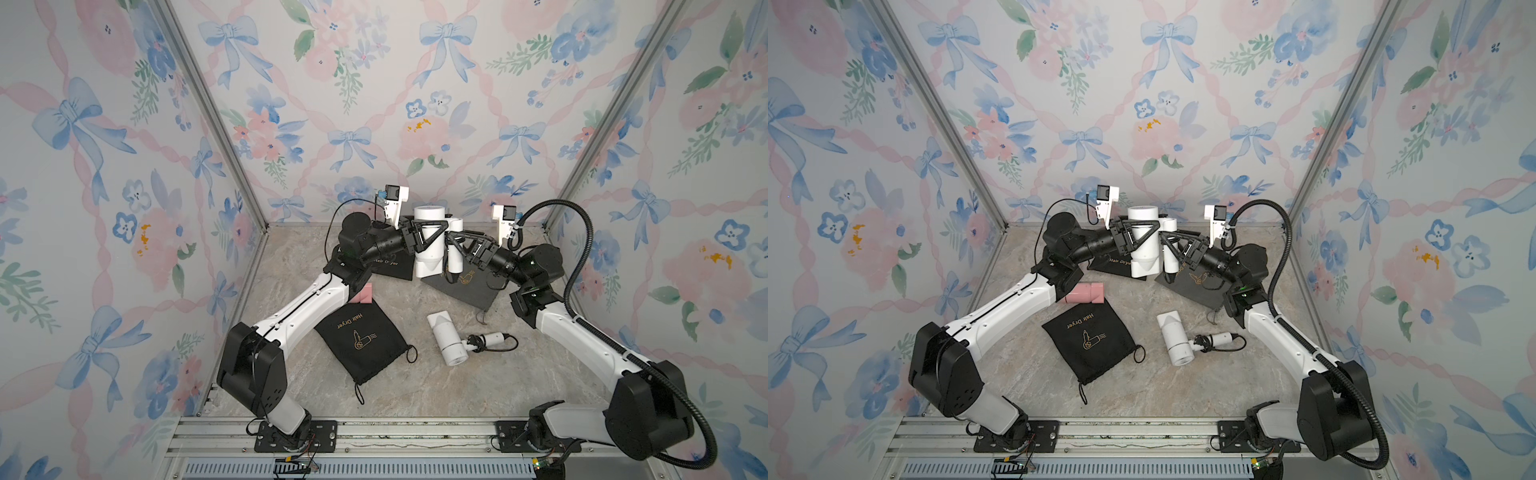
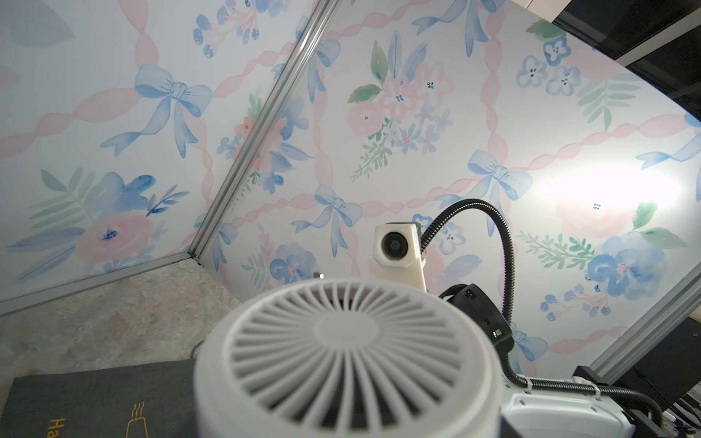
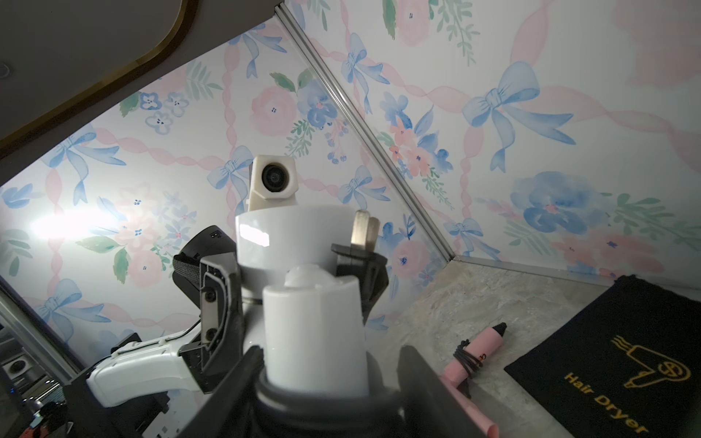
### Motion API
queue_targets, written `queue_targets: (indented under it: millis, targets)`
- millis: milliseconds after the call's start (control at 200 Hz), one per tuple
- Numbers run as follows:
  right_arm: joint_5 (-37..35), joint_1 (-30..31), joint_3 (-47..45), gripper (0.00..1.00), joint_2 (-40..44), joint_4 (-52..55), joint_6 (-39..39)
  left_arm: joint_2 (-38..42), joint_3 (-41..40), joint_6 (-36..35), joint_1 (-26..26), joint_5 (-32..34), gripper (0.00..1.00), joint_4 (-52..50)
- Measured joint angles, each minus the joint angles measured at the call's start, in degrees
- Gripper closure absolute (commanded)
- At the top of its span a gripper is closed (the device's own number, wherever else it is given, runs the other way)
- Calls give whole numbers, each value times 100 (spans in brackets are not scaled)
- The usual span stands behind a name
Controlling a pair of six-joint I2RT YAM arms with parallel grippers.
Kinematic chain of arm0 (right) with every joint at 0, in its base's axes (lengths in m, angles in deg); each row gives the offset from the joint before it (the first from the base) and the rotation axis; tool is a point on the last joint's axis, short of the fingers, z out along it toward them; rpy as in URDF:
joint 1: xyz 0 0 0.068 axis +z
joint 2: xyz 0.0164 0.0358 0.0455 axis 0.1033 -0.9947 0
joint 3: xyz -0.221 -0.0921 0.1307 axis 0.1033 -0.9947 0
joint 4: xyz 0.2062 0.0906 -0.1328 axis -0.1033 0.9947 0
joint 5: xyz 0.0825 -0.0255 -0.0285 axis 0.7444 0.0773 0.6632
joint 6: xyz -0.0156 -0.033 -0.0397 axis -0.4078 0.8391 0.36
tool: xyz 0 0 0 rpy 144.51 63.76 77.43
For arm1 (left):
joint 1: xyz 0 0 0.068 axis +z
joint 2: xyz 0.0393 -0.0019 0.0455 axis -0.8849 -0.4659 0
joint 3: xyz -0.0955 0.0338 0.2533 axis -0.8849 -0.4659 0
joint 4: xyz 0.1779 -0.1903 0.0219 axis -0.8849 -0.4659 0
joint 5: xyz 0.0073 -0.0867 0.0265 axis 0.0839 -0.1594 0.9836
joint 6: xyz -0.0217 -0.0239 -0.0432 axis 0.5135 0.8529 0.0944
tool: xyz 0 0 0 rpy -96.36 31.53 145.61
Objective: Pack away hair dryers
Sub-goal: Adjust the hair dryer, then pick up the drawstring bag from the center of the board.
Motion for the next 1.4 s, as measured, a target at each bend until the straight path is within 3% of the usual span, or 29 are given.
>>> queue_targets:
  millis: [135, 340, 525, 795, 995, 1200, 1400]
  targets:
    - [74, -7, 50, 66, -81, -166, -63, -20, 42, 76, 2, 17, 68, 46]
    - [52, -17, 57, 69, -96, -223, -76, -20, 42, 57, 0, 68, 25, 72]
    - [-155, -146, 50, 71, -92, -57, -79, 70, 20, -262, 122, 374, 13, 2]
    - [-933, -555, -310, 71, 186, 321, 131, 514, -103, -920, 636, 1108, 11, -813]
    - [-1921, -1071, -402, 71, 798, 2107, 1156, 481, -81, -1563, 566, 1947, 12, -1971]
    - [-3252, -1738, -208, 72, 1316, 4358, 2199, 0, -70, -2129, 17, 2929, 14, -2726]
    - [-4041, -2549, -212, 72, 1550, 5635, 2538, -1272, 544, -2549, -855, 3748, 15, -3298]
